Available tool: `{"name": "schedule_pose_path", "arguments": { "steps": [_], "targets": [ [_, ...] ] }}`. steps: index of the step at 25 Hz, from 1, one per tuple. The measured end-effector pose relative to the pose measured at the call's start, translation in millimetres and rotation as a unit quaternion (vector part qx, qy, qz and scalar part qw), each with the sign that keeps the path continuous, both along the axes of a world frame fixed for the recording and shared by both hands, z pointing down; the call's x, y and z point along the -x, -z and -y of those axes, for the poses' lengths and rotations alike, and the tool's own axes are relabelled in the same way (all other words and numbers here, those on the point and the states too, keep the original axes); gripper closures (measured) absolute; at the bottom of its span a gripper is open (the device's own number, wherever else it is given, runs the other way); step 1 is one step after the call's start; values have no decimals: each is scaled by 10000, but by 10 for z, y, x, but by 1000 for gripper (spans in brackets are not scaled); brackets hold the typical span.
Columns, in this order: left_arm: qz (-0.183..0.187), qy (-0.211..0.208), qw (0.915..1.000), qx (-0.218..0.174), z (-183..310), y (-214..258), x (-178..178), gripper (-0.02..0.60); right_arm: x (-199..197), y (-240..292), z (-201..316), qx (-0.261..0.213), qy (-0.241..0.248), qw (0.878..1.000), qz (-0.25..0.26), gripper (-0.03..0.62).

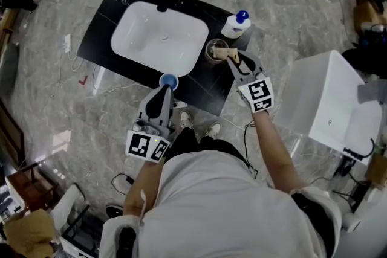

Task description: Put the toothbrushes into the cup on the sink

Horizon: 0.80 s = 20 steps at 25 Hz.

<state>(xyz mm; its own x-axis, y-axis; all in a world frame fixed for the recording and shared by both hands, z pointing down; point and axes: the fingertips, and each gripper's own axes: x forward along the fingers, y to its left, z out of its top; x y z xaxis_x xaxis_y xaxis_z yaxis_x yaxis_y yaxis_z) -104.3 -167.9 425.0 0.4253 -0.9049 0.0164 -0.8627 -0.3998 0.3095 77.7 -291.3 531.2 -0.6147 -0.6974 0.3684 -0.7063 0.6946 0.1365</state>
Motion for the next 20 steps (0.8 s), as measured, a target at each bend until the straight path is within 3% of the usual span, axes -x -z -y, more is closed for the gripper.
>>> {"name": "schedule_pose_path", "arguments": {
  "steps": [9,20],
  "targets": [
    [-27,-14,10000,-83,-65,60,-63,578,-94,178,-99,-178,-13,9998,-84,451],
    [37,43,9996,-269,-99,123,-118,578,-508,571,-310,-439,-372,9981,210,441]
  ]
}}
